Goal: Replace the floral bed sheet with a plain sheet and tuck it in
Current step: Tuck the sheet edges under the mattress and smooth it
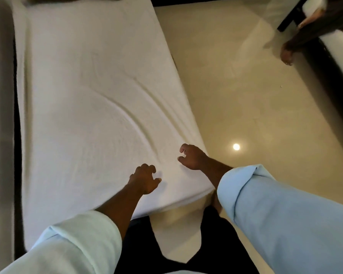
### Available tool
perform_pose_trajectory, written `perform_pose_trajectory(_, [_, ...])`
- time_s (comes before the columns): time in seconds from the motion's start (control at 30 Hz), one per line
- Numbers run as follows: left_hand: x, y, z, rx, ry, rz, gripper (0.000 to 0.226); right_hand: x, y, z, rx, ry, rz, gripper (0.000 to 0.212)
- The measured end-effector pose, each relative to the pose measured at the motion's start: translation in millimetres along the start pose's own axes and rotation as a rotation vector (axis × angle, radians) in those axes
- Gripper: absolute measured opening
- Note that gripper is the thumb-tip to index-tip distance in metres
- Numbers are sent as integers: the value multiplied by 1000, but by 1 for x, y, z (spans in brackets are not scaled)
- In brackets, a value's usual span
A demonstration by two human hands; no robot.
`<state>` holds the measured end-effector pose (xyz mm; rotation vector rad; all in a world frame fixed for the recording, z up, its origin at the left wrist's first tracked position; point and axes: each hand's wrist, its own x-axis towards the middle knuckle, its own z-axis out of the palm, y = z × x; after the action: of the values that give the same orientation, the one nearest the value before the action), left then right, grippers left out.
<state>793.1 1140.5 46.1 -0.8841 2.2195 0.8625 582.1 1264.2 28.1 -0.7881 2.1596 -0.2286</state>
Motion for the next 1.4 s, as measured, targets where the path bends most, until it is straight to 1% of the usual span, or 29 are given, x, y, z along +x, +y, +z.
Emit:
perform_pose_trajectory(0.1, [19,27,24,-80,45,-48,43,32,36,-21,-17,-24,-52,37])
perform_pose_trajectory(0.13, [31,43,36,-139,103,-58,40,46,52,-34,-14,-26,-73,36])
perform_pose_trajectory(0.17, [28,44,42,-161,129,-54,36,46,58,-30,29,-20,-59,36])
perform_pose_trajectory(0.2, [40,64,53,-176,188,-59,32,60,77,-40,18,-28,-66,35])
perform_pose_trajectory(0.27, [58,95,75,-175,229,-58,28,78,118,-41,14,-75,-65,34])
perform_pose_trajectory(0.37, [88,136,101,-217,250,-109,29,105,171,-39,-91,-168,-130,32])
perform_pose_trajectory(0.47, [115,171,123,-298,271,-171,32,128,198,-45,-120,-199,-153,29])
perform_pose_trajectory(0.53, [123,189,133,-314,259,-198,33,138,204,-47,-121,-220,-155,25])
perform_pose_trajectory(0.6, [130,206,142,-333,257,-238,34,144,204,-54,-137,-246,-195,25])
perform_pose_trajectory(0.73, [140,225,153,-406,281,-283,36,153,198,-63,-148,-207,-263,36])
perform_pose_trajectory(0.83, [150,230,158,-459,297,-305,39,161,195,-67,-196,-216,-295,38])
perform_pose_trajectory(0.93, [161,233,161,-517,307,-342,44,174,187,-68,-281,-239,-375,43])
perform_pose_trajectory(1.17, [195,238,168,-585,232,-403,64,214,161,-75,-441,-280,-533,58])
perform_pose_trajectory(1.23, [206,240,171,-622,224,-428,73,224,159,-78,-561,-314,-573,63])
perform_pose_trajectory(1.33, [220,243,174,-646,228,-485,83,238,158,-83,-874,-441,-584,72])
perform_pose_trajectory(1.4, [229,247,177,-657,211,-505,86,241,165,-82,-930,-494,-559,79])
